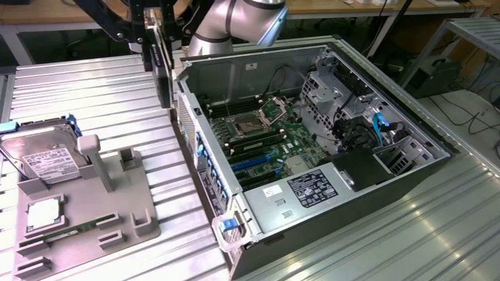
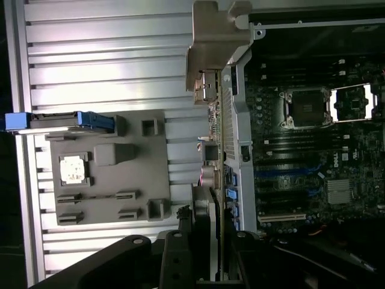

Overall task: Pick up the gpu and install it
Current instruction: 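Pick up the gpu and move the gpu toward the slot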

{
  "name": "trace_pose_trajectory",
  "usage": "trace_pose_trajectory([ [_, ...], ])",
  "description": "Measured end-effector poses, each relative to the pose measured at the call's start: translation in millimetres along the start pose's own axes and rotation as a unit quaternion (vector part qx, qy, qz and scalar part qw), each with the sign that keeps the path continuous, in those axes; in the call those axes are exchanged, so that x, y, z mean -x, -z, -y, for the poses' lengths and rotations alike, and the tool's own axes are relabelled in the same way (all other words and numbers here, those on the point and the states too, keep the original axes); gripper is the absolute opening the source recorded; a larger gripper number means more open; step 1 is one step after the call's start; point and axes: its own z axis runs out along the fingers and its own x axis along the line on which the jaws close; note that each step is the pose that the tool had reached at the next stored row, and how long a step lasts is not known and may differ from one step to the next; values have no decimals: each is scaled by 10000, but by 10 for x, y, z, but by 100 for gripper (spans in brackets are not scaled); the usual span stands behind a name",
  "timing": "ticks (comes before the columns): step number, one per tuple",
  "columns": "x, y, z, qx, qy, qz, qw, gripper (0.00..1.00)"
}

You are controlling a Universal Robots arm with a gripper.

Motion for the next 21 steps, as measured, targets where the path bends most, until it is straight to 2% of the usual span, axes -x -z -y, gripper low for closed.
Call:
trace_pose_trajectory([
  [2, 29, 0, -2, 27, -23, -1, 10000, 28],
  [5, 83, -4, -5, 89, -80, -1, 9999, 28],
  [9, 89, -6, -6, 107, -259, 7, 9996, 28],
  [14, 85, -8, -7, 106, -527, 23, 9986, 28],
  [16, 88, -11, -8, 124, -531, 22, 9985, 28],
  [21, 196, -13, -15, 174, -602, 20, 9980, 28],
])
